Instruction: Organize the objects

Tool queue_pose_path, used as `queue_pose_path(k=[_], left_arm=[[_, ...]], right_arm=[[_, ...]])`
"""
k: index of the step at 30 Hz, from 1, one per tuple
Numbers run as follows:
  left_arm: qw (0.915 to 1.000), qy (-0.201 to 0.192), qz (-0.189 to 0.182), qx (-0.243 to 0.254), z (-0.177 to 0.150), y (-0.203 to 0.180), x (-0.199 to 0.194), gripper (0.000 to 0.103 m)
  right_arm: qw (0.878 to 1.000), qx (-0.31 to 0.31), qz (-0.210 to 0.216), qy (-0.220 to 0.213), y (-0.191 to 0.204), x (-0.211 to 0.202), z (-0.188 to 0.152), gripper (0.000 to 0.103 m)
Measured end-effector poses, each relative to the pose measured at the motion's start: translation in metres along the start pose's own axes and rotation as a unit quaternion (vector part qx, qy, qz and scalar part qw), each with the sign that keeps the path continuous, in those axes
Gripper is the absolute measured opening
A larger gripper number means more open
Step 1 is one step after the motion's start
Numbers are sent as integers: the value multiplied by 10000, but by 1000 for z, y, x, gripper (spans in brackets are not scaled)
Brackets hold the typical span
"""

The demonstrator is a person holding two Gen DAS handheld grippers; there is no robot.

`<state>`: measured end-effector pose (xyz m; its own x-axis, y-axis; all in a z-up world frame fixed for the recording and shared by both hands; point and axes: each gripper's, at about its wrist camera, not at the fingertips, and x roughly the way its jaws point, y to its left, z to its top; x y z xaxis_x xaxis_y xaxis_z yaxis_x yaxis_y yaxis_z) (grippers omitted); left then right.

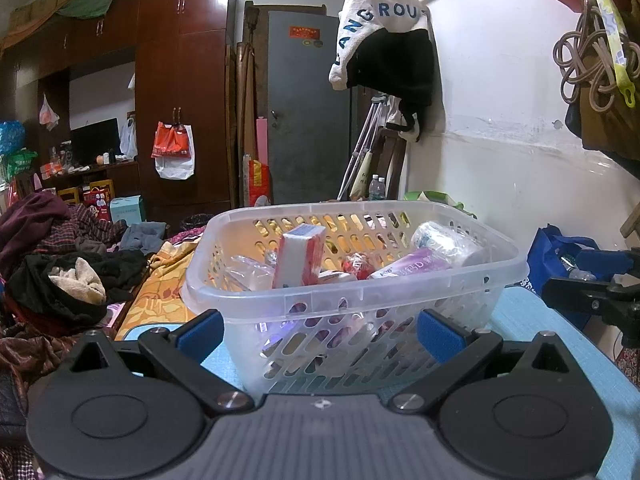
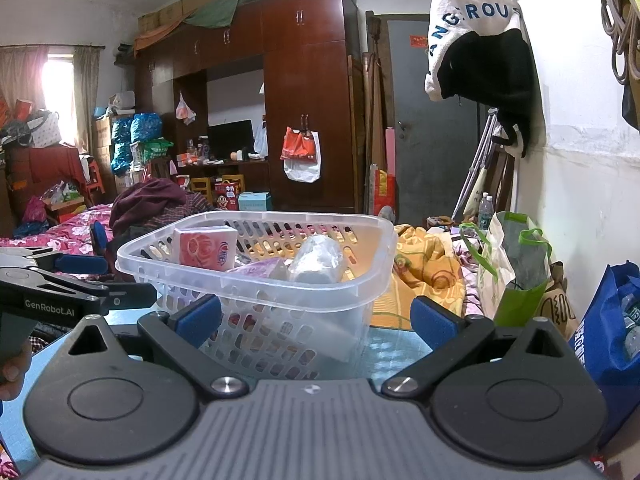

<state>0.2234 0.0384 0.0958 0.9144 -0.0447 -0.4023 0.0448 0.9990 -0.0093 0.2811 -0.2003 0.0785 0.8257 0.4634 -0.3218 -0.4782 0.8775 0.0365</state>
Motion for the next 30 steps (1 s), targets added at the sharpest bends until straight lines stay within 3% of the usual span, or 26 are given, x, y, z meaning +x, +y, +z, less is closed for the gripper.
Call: queue_pose_path(k=[30], left_arm=[[10000,-76,21,19,-4,-4,0,103]], right_arm=[[10000,15,-10,13,-1,0,-4,103]])
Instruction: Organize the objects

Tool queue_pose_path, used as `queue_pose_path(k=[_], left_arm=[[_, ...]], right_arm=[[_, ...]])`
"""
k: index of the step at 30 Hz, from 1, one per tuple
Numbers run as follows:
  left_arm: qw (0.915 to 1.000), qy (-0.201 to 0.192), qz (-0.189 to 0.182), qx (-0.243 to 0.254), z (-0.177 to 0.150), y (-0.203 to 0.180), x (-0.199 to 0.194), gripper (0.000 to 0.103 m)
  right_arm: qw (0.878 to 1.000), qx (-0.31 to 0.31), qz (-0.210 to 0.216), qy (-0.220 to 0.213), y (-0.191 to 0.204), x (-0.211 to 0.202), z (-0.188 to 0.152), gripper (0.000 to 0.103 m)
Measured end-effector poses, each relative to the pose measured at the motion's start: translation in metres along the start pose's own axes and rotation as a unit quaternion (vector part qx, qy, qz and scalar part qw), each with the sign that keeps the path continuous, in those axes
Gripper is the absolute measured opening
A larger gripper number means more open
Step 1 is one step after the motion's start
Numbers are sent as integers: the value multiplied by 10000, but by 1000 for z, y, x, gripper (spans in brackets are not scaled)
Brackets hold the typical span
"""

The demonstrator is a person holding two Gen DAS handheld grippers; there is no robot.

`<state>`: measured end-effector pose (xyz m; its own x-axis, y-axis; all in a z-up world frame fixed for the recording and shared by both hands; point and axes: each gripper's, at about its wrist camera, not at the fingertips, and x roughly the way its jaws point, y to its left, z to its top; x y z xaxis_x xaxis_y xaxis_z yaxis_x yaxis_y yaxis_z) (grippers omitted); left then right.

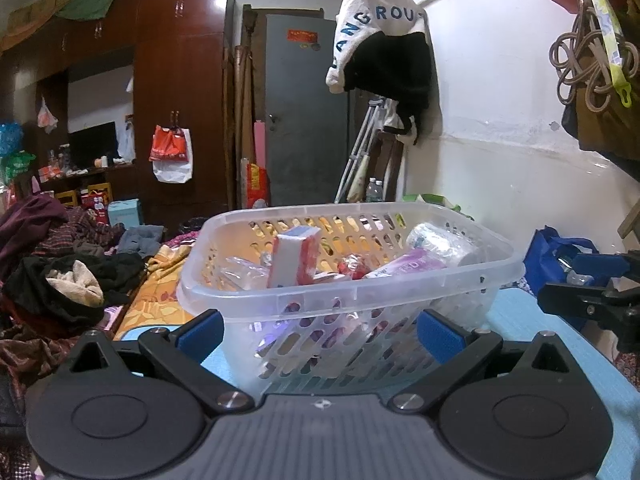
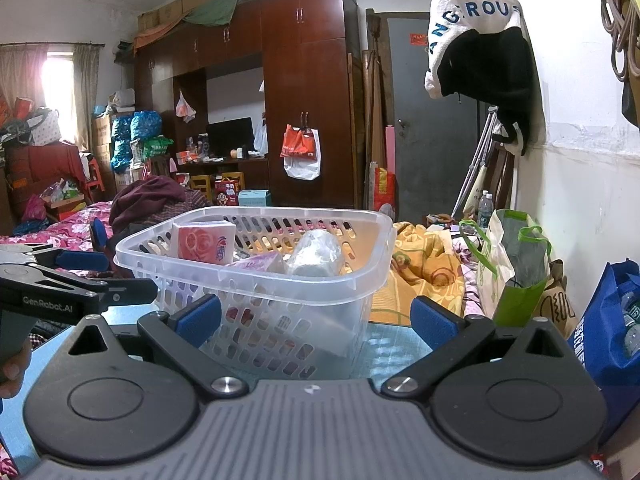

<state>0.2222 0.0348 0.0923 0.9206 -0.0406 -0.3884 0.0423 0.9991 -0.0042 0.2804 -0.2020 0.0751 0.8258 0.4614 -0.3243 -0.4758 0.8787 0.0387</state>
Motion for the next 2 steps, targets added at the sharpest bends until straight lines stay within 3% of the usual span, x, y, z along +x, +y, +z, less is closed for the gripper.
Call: queue_pose_path(k=[2], left_arm=[[9999,-54,88,23,-1,-1,-1,103]], right_arm=[[10000,0,2,6,0,0,0,103]])
